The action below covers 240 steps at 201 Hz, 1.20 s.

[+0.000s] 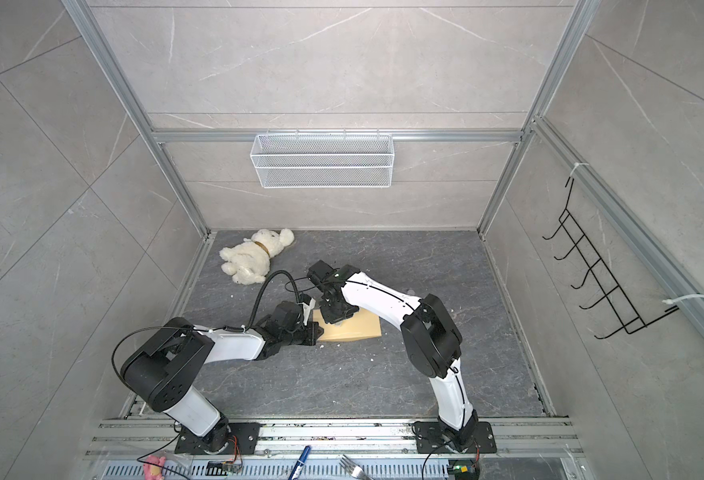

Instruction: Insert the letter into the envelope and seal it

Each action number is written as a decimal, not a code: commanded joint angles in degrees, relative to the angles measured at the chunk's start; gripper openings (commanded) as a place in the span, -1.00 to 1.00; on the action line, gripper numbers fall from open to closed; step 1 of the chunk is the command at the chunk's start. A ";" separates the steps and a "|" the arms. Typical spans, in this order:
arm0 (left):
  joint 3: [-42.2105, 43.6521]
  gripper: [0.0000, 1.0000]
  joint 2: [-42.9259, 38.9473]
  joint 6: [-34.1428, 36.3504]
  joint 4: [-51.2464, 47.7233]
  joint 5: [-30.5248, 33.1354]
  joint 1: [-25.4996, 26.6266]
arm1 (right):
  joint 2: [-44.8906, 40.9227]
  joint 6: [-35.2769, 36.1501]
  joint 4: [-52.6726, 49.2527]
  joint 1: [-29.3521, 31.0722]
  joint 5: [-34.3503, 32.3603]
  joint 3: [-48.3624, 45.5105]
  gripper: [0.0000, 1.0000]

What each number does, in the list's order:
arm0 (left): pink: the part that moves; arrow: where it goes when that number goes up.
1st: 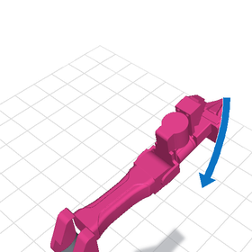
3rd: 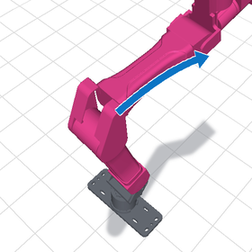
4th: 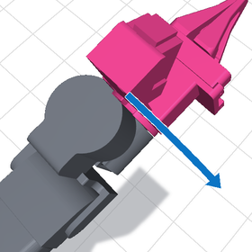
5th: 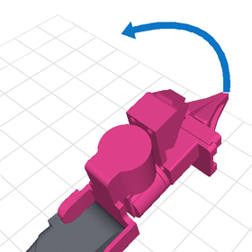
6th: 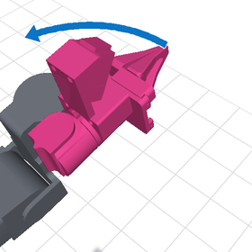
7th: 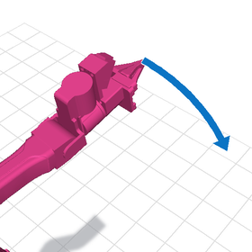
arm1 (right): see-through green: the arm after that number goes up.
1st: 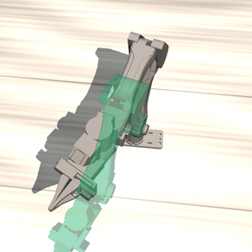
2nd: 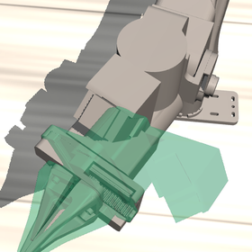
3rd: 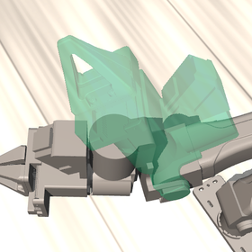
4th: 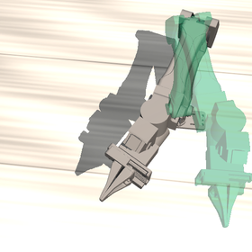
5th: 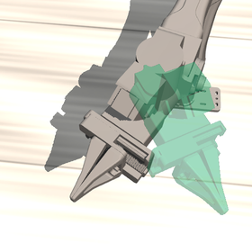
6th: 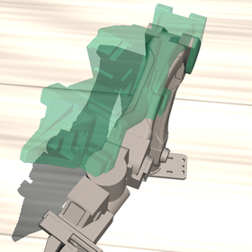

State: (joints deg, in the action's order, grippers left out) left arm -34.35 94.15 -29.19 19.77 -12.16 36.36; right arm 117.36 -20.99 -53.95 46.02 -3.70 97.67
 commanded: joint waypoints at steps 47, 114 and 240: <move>-0.90 -1.00 0.84 -0.25 1.59 0.08 -0.19 | 3.39 0.43 -2.47 0.45 -1.25 3.10 -1.00; -0.86 -1.00 1.12 -1.31 1.33 -0.05 -0.15 | 4.71 0.17 -3.34 0.15 -3.10 3.27 -1.00; -1.15 -1.00 0.24 -2.58 -4.01 1.42 -0.15 | 4.67 0.12 -6.45 -3.39 -3.71 4.09 -1.00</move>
State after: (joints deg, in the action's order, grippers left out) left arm -34.74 94.74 -30.79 19.75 -12.01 36.36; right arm 120.55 -21.02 -56.55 43.79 -4.54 100.62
